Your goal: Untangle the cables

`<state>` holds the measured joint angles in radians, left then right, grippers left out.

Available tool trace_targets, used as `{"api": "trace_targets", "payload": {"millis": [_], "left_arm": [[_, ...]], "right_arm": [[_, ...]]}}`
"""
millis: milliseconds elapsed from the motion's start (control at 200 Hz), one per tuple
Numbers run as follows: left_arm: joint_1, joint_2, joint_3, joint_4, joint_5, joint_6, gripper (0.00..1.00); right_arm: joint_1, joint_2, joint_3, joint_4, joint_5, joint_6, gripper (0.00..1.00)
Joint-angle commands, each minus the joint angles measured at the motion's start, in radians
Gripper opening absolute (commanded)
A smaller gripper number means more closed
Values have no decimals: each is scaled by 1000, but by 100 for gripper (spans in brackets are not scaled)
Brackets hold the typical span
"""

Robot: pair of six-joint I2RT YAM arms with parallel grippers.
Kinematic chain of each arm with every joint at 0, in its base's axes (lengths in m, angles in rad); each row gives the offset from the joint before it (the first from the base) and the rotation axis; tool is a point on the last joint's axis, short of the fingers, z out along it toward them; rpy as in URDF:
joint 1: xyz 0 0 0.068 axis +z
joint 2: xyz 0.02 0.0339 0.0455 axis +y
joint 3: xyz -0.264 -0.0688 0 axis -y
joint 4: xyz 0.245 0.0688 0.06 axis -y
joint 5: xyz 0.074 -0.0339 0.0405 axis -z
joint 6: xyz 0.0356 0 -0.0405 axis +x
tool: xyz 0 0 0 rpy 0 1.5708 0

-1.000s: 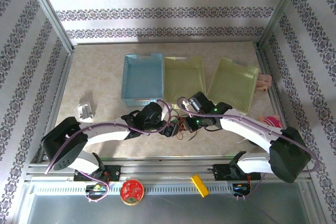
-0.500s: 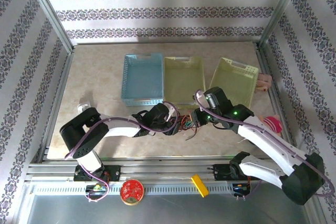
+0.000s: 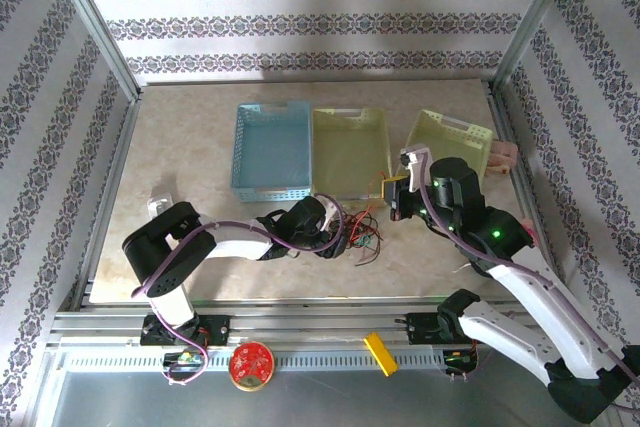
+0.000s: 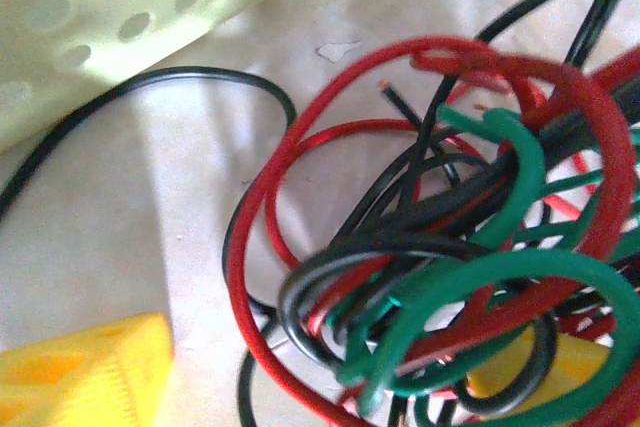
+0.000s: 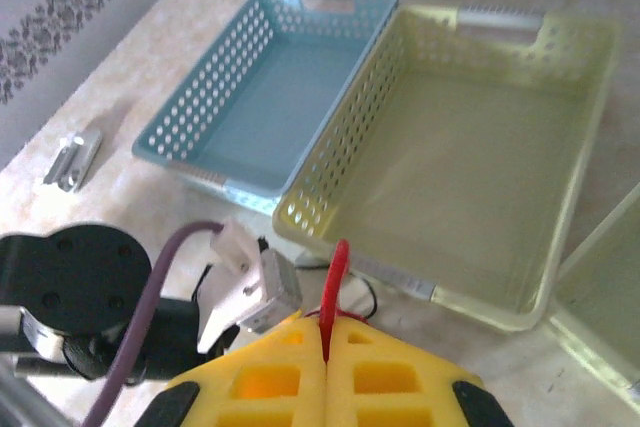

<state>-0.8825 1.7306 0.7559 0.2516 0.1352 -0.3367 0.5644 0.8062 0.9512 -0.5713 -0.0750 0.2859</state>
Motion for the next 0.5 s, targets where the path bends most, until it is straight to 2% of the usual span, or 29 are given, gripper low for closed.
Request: {"api": "trace_targets", "payload": {"millis": [0,70,220,370,495], "left_arm": [[-7,55,-17,-17,-4,-2,65],[-7,68,-14,-15,3,-1,55],[-7,93,-8,-17,12,1,26],[-9,92,-16,-17,6,-5,11],[-10,70,-26,-16,-1,-8,2]], "right_arm": [[-14,-30,64,84,87,-21,0],[-18,-33,91,91,99,-30,0],[-23,-46,133,102,164,-57,0],[-44,-60,170,152,336,-110,0],[-131,-20,213,171,438,-149,0]]}}
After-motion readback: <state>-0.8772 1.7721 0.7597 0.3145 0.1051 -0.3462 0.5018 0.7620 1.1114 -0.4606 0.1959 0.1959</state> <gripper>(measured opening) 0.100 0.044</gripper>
